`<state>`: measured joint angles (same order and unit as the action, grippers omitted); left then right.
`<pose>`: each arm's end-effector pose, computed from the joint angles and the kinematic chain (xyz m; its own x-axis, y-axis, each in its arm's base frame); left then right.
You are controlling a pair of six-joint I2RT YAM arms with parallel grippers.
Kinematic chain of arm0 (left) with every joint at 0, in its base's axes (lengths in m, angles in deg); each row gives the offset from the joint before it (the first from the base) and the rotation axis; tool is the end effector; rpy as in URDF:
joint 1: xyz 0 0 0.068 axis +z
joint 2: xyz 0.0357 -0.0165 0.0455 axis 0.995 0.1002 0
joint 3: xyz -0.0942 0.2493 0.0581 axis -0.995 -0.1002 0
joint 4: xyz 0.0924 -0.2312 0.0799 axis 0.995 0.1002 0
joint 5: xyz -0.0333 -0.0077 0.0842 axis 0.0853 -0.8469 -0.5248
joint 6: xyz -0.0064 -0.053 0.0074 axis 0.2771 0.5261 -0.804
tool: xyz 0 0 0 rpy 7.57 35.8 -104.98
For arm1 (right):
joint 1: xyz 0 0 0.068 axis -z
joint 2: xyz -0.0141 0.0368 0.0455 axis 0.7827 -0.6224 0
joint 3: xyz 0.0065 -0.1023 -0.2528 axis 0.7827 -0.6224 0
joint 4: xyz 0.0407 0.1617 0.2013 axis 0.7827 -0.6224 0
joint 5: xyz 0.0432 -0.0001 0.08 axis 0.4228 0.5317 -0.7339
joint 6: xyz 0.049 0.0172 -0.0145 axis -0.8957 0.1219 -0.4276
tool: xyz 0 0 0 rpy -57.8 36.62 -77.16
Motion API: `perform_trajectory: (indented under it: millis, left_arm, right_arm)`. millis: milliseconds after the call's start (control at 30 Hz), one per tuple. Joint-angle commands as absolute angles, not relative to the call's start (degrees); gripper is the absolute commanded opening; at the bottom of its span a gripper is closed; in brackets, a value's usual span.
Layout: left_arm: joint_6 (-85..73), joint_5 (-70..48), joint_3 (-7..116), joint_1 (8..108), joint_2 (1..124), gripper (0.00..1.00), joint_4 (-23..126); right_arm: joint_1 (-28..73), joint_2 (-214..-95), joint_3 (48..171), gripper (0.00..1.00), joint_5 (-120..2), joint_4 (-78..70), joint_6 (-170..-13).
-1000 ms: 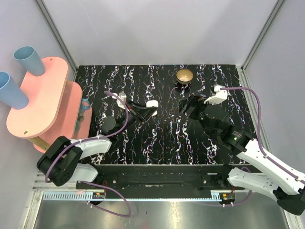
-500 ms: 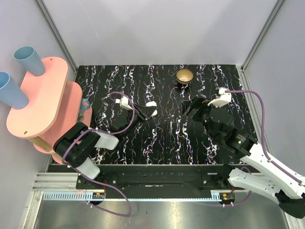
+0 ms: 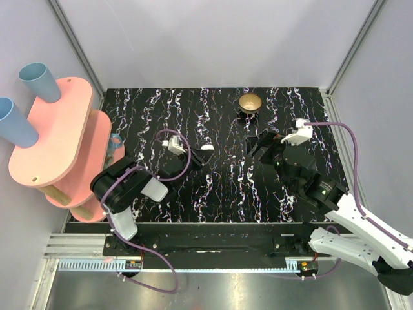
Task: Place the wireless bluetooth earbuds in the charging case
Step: Place the charging case with the earbuds at the center of the board.
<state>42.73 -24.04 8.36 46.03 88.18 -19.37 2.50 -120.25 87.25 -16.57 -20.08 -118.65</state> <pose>0.2377 -0.1833 0.1473 -0.4924 -0.7152 -0.4959 0.2463 0.4320 -0.8676 0.1323 0.1217 0.3741 -0.2420 0.4289 -0.8703 -0.1473 0.8704 0.4699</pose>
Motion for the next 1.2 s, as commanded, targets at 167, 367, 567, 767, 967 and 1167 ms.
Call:
perform_trajectory:
  millis: [167,367,567,767,967,1167]
  left_arm:
    - [48.83,-28.04,6.76,42.95,94.59,0.0,-35.02]
    - [51.73,-29.55,5.34,42.15,97.05,0.01,-37.24]
    - [53.59,-30.07,5.78,41.8,99.69,0.04,-37.94]
    - [55.25,-28.41,7.18,42.06,100.92,0.1,-37.68]
    - [58.06,-26.29,9.12,41.98,104.26,0.19,-39.96]
    - [56.84,-26.12,9.47,42.06,101.55,0.32,-36.28]
  right_arm:
    - [2.64,-120.2,87.5,1.0,-16.62,-19.41,-119.85]
    - [2.64,-119.93,86.8,1.0,-16.53,-19.06,-120.38]
    - [2.64,-120.2,86.89,1.0,-16.53,-18.79,-120.02]
    - [2.64,-120.37,86.62,1.0,-15.83,-18.79,-119.85]
    - [2.64,-120.9,86.45,1.0,-16.7,-18.09,-119.76]
    - [2.64,-121.52,86.53,1.0,-17.67,-17.74,-119.85]
